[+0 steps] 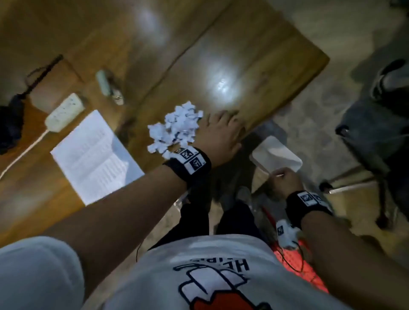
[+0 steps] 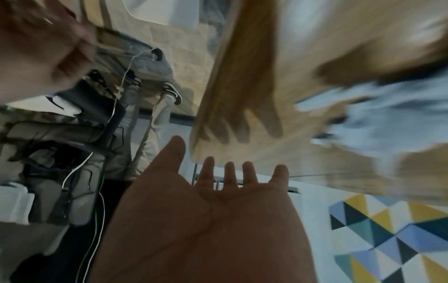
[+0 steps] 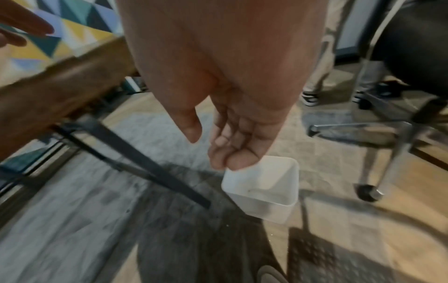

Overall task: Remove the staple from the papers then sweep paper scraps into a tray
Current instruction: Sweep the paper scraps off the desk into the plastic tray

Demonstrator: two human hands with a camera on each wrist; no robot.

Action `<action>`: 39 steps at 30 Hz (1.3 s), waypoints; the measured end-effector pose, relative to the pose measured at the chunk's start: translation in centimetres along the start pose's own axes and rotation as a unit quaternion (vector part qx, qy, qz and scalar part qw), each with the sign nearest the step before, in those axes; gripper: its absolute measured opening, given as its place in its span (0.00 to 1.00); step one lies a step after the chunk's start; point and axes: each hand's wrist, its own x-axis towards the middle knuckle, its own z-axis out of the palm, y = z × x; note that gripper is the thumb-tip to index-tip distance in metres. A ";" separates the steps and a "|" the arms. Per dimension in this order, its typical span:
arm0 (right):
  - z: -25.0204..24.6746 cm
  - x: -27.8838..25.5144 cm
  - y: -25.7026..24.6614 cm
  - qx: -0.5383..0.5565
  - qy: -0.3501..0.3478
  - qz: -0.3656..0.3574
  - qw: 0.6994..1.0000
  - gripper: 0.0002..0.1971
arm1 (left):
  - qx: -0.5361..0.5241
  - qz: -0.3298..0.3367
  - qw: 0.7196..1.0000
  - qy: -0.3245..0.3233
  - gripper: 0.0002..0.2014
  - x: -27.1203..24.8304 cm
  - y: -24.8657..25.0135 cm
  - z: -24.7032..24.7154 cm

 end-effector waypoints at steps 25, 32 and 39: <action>10.7 26.7 18.8 0.024 0.008 0.205 0.978 0.14 | 0.116 -0.030 0.990 0.069 0.51 8.2 4.7 6.1; 1.8 14.9 10.6 0.039 0.048 0.143 0.988 0.08 | 0.082 -0.030 0.996 -0.003 0.52 8.2 5.0 4.7; -7.7 5.1 5.3 -0.040 0.060 0.011 0.997 0.02 | 0.035 -0.026 0.994 -0.098 0.54 8.7 5.4 1.3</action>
